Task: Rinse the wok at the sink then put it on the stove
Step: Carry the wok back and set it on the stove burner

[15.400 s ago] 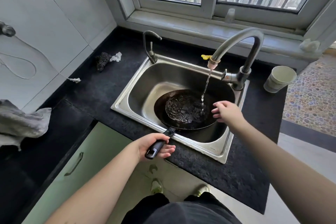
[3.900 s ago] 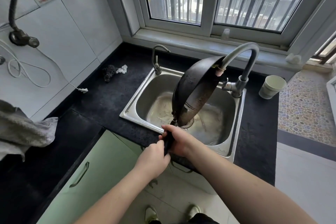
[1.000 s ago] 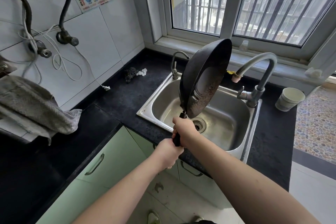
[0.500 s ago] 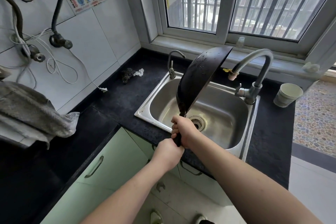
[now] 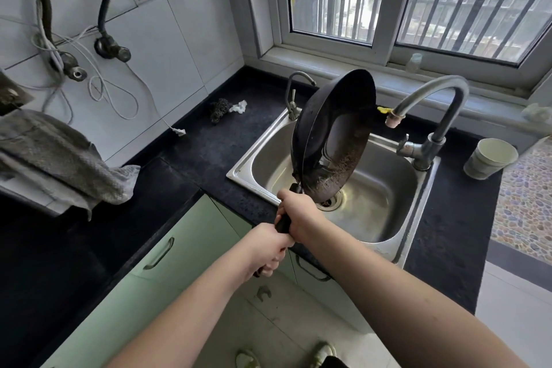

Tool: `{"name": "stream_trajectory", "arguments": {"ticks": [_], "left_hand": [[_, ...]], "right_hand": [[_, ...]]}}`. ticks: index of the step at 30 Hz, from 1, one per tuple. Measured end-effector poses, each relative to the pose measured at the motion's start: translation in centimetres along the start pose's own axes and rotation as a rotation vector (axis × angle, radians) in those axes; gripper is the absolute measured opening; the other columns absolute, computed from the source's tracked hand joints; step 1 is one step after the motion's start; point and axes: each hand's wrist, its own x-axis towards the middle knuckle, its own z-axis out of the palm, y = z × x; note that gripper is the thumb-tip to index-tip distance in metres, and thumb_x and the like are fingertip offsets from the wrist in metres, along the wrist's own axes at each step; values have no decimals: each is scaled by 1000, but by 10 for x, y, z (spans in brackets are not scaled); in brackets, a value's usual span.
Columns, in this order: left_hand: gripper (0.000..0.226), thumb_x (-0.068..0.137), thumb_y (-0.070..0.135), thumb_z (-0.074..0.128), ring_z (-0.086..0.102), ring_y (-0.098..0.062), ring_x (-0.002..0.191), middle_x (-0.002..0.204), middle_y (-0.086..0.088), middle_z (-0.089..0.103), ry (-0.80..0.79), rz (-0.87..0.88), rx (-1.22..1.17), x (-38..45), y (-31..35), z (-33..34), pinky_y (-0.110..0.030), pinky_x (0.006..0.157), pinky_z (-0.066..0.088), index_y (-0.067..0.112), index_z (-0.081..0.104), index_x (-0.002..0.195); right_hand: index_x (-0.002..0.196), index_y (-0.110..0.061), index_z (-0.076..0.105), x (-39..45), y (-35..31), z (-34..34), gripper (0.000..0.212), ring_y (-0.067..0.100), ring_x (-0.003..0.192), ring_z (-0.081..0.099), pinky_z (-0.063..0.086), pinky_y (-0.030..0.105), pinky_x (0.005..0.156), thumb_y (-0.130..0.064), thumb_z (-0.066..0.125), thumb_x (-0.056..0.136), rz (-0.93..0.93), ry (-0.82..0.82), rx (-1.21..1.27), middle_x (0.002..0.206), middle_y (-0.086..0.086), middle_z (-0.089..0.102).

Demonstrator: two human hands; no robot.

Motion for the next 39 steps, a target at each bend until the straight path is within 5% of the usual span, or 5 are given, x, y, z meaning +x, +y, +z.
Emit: {"name": "stream_trajectory", "arguments": {"ticks": [10,18,22,39], "left_hand": [[23,84,14,50,27,-15,35,50,-4,34,183,46,217,-10,-27,-10,-15,40,23,15,37,65],[32,89,17,56,24,-12,35,51,-1,30,211,75,92,-45,-69,-34,-15,40,17,17,35,65],[31,86,28,60,35,-14,41,49,3,40,323,103,151,-73,-103,-45,-23,45,28,19,43,61],[34,91,6,45,22,-14,32,44,-3,28,420,135,-384,-257,-272,-74,-21,41,18,15,29,62]], "right_hand": [[72,-19,32,-12,28,16,24,7,29,27,26,16,35,-7,46,87,8,-90,102,42,-4,30],[63,-14,38,-43,67,47,26,11,31,30,28,24,42,-11,51,85,-89,-63,-50,39,-3,33],[64,-15,38,-71,93,69,25,13,35,30,28,24,43,-11,51,84,-115,-90,-161,44,-1,33],[69,-9,46,-217,265,151,21,19,44,44,43,27,49,-14,59,85,-125,-415,-625,53,4,45]]}}
